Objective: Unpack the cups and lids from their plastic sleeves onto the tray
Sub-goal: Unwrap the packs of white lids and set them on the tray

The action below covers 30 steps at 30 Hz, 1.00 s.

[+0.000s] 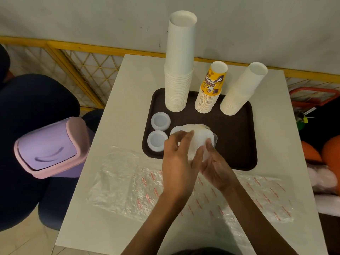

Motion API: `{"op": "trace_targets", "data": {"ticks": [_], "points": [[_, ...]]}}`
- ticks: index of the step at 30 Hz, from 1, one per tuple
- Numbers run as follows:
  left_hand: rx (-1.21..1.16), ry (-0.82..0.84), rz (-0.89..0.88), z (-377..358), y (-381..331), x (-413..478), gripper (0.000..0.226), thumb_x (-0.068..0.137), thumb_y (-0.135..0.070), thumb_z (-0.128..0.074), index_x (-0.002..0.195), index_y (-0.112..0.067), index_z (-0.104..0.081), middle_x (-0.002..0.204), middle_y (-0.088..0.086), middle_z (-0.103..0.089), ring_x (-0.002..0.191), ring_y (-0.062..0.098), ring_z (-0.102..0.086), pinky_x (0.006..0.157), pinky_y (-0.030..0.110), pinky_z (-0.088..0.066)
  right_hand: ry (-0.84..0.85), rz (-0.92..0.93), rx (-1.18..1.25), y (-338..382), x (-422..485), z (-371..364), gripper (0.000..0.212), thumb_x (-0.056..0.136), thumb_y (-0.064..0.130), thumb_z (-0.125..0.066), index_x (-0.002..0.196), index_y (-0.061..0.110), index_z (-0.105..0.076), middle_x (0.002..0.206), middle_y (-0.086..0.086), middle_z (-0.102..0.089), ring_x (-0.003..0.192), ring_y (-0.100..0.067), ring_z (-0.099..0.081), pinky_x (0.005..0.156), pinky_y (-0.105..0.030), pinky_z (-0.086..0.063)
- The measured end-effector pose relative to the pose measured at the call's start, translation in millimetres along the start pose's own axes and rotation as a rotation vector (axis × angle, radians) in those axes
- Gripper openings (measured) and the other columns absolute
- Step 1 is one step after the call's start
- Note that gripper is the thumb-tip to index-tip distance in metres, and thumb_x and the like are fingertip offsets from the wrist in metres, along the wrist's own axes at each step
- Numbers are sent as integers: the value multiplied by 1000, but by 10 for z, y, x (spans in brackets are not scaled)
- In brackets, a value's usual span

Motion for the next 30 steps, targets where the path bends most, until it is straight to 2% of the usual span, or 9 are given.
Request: {"op": "trace_targets", "data": {"ticks": [3,9,14,19,21,23,25,29,30], "points": [[6,-18,-30,42,-17,-31,34,81,-28,-67,111,-11,-69,111,11,-65,100,14,-55,66,19,-53,32,35,-21,36,-15,-49,99,60,37,-88,142,16,-37,135,-17,-53,120,-32,-56,88,-42,-55],[21,34,48,19,74,-24,34,83,-25,-68,113,-10,-65,114,7,-64,96,22,-64,71,27,-56,-6,92,-122,67,-25,-13,92,64,40,-85,141,18,-39,137,-18,-51,121,-32,-55,88,-41,-55],[24,132,213,-43,281,38,35,86,-30,-68,116,-14,-59,115,-1,-63,95,14,-62,71,11,-44,-156,130,-244,77,-25,122,64,80,29,-58,140,20,-38,136,-17,-50,120,-32,-55,82,-38,-58],[-47,128,319,-27,420,118,31,85,-29,-69,110,-16,-57,105,-7,-61,89,5,-55,70,12,-44,-178,142,-389,95,7,154,60,83,42,-62,136,25,-38,136,-13,-49,121,-27,-53,87,-40,-55],[-70,131,356,-19,465,161,26,84,-27,-70,101,-20,-53,99,-11,-54,85,5,-53,66,9,-42,-190,131,-405,92,24,183,67,75,49,-66,133,28,-40,134,-12,-49,120,-27,-54,86,-41,-56],[-96,142,401,-27,524,197,26,84,-25,-71,98,-22,-49,96,-11,-53,82,7,-53,65,6,-42,-189,115,-401,74,53,207,88,57,61,-77,131,30,-42,131,-10,-51,120,-28,-55,83,-41,-57],[-146,147,447,-56,589,225,26,84,-24,-70,98,-20,-49,96,-8,-56,83,10,-56,70,12,-48,-182,101,-380,60,83,234,99,48,66,-81,132,31,-43,132,-11,-50,121,-29,-54,82,-41,-56],[-198,153,488,-108,683,256,28,86,-21,-68,108,-16,-52,101,-5,-57,89,13,-58,73,21,-51,-218,106,-325,64,115,311,57,82,45,-64,133,32,-42,136,-13,-48,122,-30,-53,84,-43,-56],[-200,161,490,-129,697,257,30,86,-21,-68,112,-14,-54,102,-4,-58,89,13,-58,74,23,-52,-229,107,-320,68,119,332,51,84,39,-59,132,32,-43,135,-13,-48,122,-31,-53,83,-42,-57]]}}
Point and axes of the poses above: each hand's wrist, its own x-axis towards the middle knuckle, its own z-axis out of the back of the hand, y = z × x, the point moved 9 cm from there along x, towards the middle knuckle
